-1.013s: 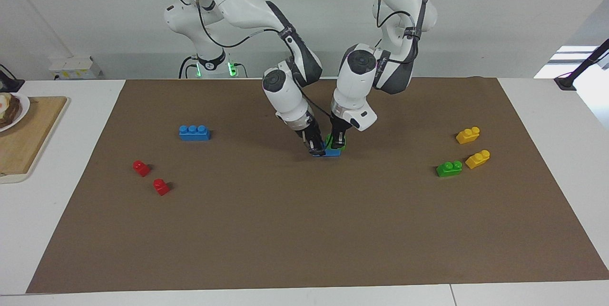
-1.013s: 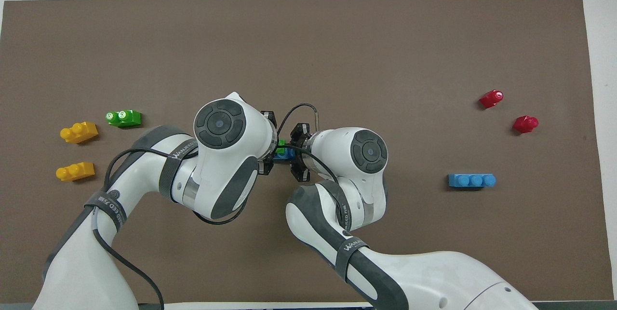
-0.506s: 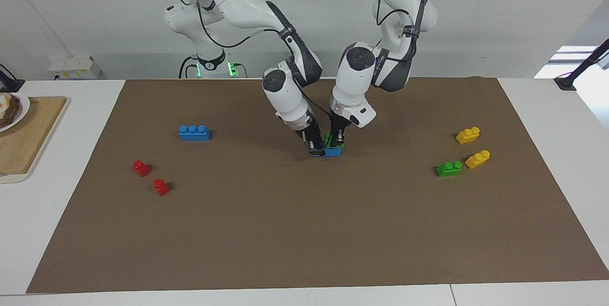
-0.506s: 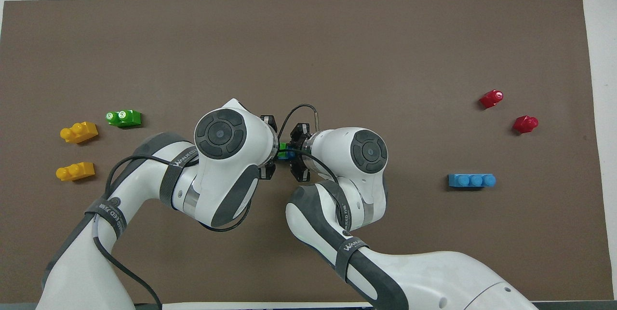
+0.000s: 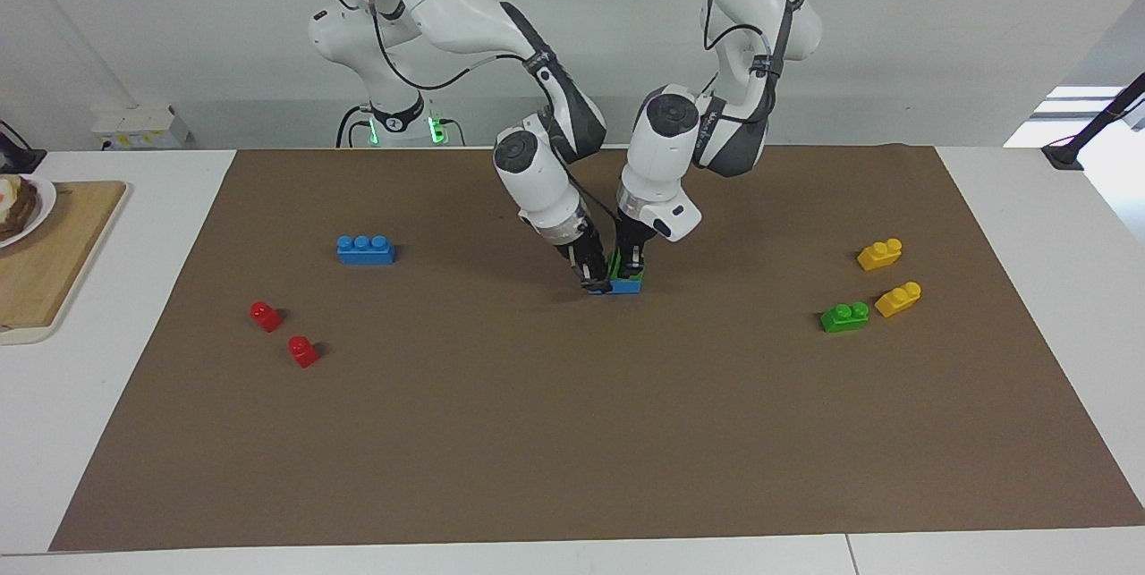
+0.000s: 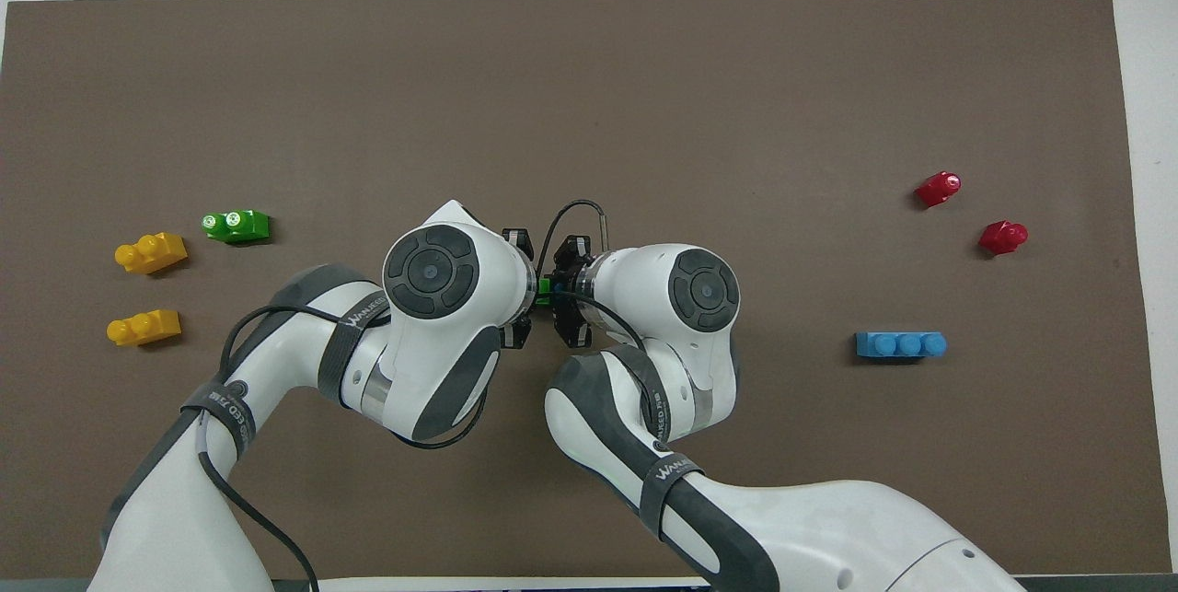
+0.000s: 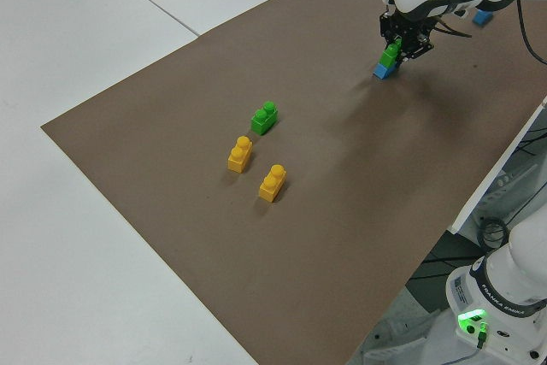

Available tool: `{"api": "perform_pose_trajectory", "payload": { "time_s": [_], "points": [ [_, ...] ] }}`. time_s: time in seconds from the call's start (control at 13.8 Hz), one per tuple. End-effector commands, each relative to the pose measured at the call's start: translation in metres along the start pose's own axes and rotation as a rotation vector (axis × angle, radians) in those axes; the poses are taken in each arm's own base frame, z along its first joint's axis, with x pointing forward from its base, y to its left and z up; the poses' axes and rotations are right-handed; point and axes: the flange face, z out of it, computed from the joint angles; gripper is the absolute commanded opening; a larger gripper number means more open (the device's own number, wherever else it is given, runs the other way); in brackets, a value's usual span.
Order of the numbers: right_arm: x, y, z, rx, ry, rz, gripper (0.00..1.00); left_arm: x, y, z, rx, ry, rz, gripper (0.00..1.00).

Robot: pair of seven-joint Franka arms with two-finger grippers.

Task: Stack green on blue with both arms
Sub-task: 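Press the green block onto the blue block held by the right gripper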

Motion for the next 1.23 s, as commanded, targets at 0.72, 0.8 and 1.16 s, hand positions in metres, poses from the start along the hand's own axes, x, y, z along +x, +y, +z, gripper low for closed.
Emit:
{"api": "perform_pose_trajectory", "payload": {
  "time_s": [0.72, 0.8, 1.16],
  "points": [
    [0.015, -0.012, -0.003, -0.026, -0.005, 0.049, 0.98, 0.018, 0.003, 0.024, 0.021, 0.087, 0.053, 1.0],
    [0.015, -0.013, -0.004, -0.025, -0.006, 0.05, 1.0, 0.02, 0.012, 0.012, 0.013, 0.084, 0.046, 1.0],
    [0.027, -0.036, -0.036, -0.035, -0.021, 0.076, 1.0, 0.048, 0.054, -0.047, 0.006, 0.088, 0.011, 1.0]
  ]
}}
